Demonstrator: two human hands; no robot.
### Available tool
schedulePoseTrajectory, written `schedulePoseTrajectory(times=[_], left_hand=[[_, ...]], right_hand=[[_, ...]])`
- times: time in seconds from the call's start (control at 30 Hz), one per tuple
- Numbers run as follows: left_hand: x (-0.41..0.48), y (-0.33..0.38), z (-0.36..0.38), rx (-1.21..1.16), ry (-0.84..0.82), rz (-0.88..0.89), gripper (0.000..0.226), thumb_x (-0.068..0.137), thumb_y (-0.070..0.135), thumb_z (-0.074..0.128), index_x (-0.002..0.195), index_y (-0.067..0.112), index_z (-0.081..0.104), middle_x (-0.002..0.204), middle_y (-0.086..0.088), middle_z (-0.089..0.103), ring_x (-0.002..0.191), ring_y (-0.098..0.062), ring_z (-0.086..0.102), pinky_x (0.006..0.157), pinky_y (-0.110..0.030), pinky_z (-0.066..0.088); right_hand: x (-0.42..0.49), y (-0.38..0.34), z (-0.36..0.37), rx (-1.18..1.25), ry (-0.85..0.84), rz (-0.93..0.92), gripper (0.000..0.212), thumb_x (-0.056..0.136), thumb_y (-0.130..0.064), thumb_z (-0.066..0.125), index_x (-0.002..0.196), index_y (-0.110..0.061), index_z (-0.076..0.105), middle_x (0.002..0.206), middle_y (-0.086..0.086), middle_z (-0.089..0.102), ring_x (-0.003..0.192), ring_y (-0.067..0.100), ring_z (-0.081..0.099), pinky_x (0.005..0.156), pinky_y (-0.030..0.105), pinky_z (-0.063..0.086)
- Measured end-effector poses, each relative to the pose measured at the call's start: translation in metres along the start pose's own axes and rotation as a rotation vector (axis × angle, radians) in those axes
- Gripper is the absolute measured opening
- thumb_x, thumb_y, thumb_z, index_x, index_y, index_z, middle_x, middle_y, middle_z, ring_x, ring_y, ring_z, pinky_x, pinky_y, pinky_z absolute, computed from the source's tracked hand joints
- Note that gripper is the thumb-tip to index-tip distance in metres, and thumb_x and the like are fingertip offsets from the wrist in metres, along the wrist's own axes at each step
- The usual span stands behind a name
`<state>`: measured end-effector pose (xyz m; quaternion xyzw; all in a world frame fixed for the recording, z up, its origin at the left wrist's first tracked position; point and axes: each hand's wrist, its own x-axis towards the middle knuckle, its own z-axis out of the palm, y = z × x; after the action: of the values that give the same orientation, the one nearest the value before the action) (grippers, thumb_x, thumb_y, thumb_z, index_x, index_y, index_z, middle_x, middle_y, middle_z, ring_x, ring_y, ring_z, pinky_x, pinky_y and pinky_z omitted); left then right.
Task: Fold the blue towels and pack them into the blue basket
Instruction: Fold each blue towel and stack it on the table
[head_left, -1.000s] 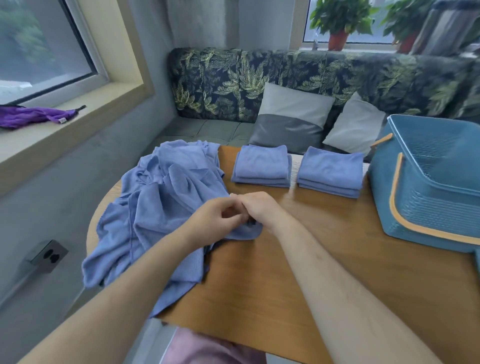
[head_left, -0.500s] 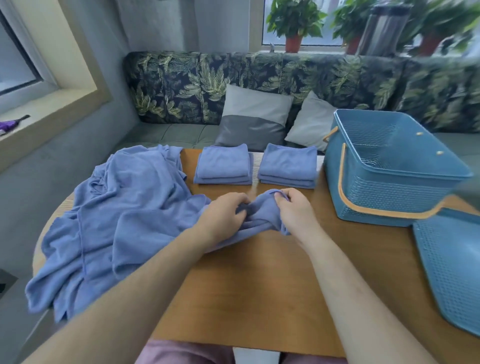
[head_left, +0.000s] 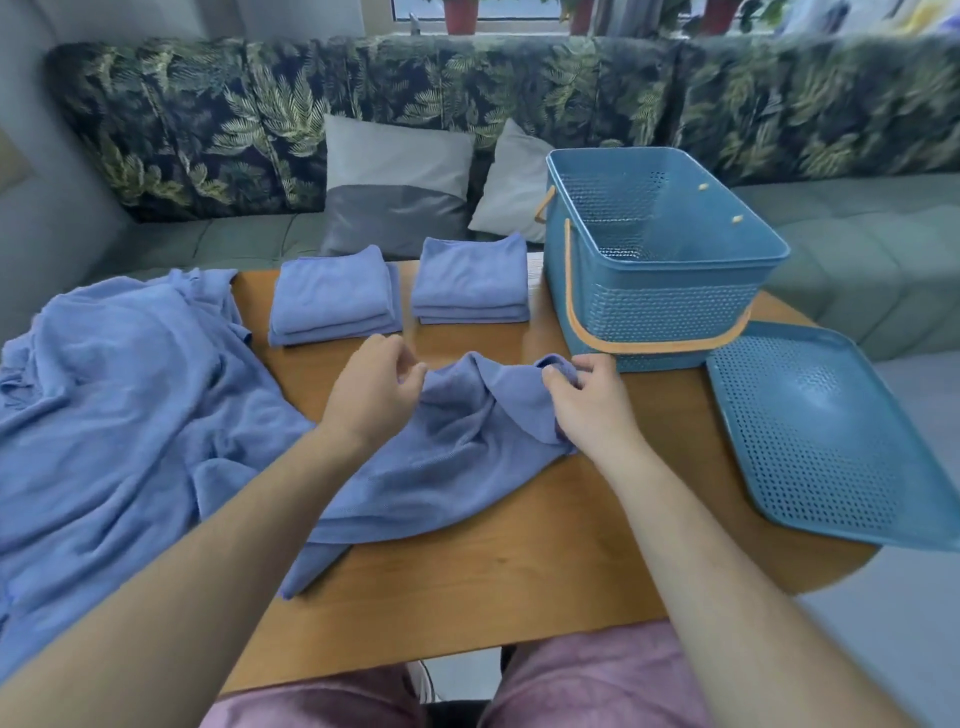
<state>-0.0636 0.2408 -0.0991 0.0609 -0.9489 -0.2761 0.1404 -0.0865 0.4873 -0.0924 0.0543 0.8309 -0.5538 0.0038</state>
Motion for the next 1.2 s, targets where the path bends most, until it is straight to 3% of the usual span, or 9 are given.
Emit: schedulePoseTrajectory(times=[0.1,0.33,0.43,0.6,0.73,0.93,1.0,1.1,1.2], left_hand=[[-0.008,-0.019,0.008,0.072,-0.124,-0.098,0.019,0.094,0.036,0.062,0.089,0.018,0.062,0.089,0.003,0.058,0.085,-0.020,0.058,0.076,-0.038,0.049],[-0.012,-0.009,0.016,-0.112,-0.186,-0.274,0.026,0.085,0.045,0.071,0.099,0.024,0.066,0.092,0.013,0.067,0.093,-0.012,0.060,0.088,-0.037,0.051],[-0.005,-0.002,0.010,-0.260,-0.230,-0.371,0.012,0.084,0.037,0.072,0.085,0.025,0.070,0.085,0.012,0.069,0.083,-0.013,0.063,0.078,-0.037,0.053],[0.000,0.015,-0.006,-0.473,-0.104,-0.286,0.011,0.092,0.027,0.063,0.091,0.016,0.064,0.082,0.008,0.062,0.070,-0.008,0.053,0.064,-0.025,0.041],[0.007,0.023,-0.029,-0.601,0.034,-0.286,0.010,0.096,0.025,0.058,0.089,0.019,0.055,0.081,0.006,0.057,0.070,-0.009,0.050,0.066,-0.026,0.042],[0.024,0.021,-0.073,-0.531,0.121,-0.212,0.020,0.103,0.034,0.052,0.103,0.015,0.048,0.064,-0.004,0.046,0.044,-0.007,0.041,0.043,-0.016,0.034],[0.025,0.014,-0.080,-0.452,0.087,-0.232,0.023,0.103,0.040,0.050,0.106,0.017,0.046,0.066,-0.009,0.047,0.052,-0.016,0.045,0.045,-0.023,0.035],[0.019,0.001,-0.081,-0.386,0.028,-0.273,0.026,0.102,0.043,0.050,0.107,0.019,0.044,0.063,-0.006,0.043,0.056,-0.020,0.040,0.049,-0.028,0.033],[0.014,-0.013,-0.084,-0.428,0.008,-0.367,0.028,0.096,0.046,0.061,0.110,0.025,0.049,0.073,-0.004,0.053,0.064,-0.020,0.048,0.060,-0.032,0.041]], right_hand=[[-0.009,0.011,0.004,-0.032,-0.012,0.058,0.005,0.086,-0.021,0.067,0.087,-0.017,0.066,0.066,-0.002,0.055,0.061,0.015,0.051,0.050,0.021,0.040],[-0.026,0.019,0.010,-0.059,-0.046,0.040,0.029,0.087,-0.024,0.064,0.069,-0.016,0.043,0.058,-0.007,0.041,0.054,0.011,0.038,0.050,0.028,0.033],[-0.028,0.013,0.012,-0.006,-0.068,-0.024,0.032,0.090,-0.025,0.063,0.070,-0.008,0.046,0.058,-0.007,0.040,0.055,0.010,0.036,0.054,0.028,0.031],[-0.025,0.004,0.009,0.045,-0.055,-0.084,0.031,0.093,-0.031,0.055,0.091,0.000,0.061,0.073,-0.002,0.053,0.068,0.009,0.046,0.064,0.033,0.038],[-0.017,-0.012,0.003,0.077,-0.011,-0.098,0.028,0.099,-0.029,0.054,0.083,-0.009,0.065,0.064,-0.013,0.050,0.063,0.005,0.044,0.060,0.026,0.035],[0.003,-0.052,-0.012,0.082,0.096,-0.153,0.047,0.102,-0.036,0.052,0.064,-0.012,0.039,0.058,-0.009,0.033,0.055,0.008,0.030,0.055,0.032,0.024],[0.006,-0.057,-0.012,0.044,0.120,-0.128,0.051,0.103,-0.039,0.051,0.061,-0.019,0.031,0.057,-0.006,0.031,0.054,0.012,0.029,0.055,0.034,0.022],[0.005,-0.047,-0.006,0.004,0.066,-0.010,0.056,0.101,-0.046,0.051,0.061,-0.008,0.046,0.062,0.006,0.050,0.064,0.030,0.050,0.059,0.036,0.043],[0.009,-0.034,-0.003,0.043,0.010,0.135,0.055,0.093,-0.053,0.053,0.086,0.000,0.066,0.100,0.020,0.071,0.097,0.038,0.068,0.084,0.059,0.058]])
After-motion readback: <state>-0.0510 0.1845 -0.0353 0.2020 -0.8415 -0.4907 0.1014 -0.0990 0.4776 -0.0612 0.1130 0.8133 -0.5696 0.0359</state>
